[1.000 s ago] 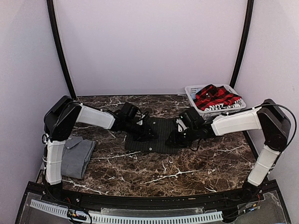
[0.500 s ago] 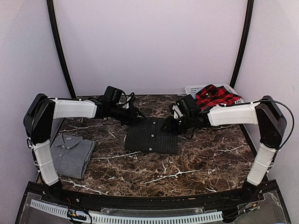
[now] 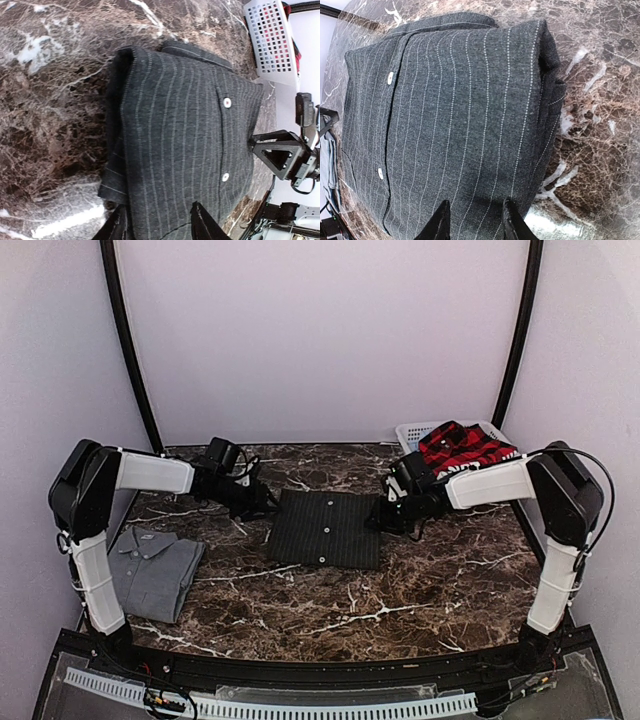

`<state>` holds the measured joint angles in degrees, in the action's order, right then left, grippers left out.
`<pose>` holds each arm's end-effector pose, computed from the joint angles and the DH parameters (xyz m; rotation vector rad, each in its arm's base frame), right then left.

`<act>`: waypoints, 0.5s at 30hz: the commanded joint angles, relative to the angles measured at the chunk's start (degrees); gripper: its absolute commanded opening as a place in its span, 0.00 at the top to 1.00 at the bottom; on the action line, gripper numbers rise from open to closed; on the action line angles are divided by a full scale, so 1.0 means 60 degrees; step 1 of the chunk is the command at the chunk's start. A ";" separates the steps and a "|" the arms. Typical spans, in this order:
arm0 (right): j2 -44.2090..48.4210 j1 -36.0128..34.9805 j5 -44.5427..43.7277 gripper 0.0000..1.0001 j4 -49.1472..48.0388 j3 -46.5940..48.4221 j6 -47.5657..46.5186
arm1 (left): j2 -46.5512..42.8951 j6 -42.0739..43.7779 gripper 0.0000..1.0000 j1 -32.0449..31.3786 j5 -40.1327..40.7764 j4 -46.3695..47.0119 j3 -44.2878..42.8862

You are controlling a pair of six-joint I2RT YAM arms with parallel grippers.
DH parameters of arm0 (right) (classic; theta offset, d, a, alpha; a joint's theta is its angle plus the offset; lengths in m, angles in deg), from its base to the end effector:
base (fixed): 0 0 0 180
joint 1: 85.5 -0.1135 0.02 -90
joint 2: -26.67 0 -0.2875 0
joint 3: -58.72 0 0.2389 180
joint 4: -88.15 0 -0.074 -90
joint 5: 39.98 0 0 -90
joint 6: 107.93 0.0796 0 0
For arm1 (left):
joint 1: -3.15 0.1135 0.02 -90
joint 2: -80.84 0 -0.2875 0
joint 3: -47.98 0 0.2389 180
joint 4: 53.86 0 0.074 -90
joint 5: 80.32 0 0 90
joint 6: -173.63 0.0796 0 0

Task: Fold and stack the long sleeve shirts
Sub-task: Move the square-folded shirt to the center of the board.

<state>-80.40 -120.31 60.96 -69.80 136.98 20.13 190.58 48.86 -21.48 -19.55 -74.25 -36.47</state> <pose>0.3278 0.2463 0.1552 -0.0148 2.6026 0.7496 0.3777 -0.2159 0.1794 0.0436 2.5171 -1.0722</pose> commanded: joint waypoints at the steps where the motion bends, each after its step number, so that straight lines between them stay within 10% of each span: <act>1: -0.0005 -0.0032 0.0101 0.68 -0.0175 -0.0064 -0.0158 | 0.0159 0.0482 0.55 0.0087 0.0689 -0.0709 0.0158; 15: -0.0069 -0.0029 -0.0035 0.68 -0.0080 0.0003 -0.0279 | 0.0543 0.0571 0.51 -0.0011 0.0400 -0.0842 0.0298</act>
<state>-80.40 -120.31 60.93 -69.84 136.98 19.22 193.18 51.59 -21.19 -16.86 -77.53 -35.62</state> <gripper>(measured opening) 0.324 0.496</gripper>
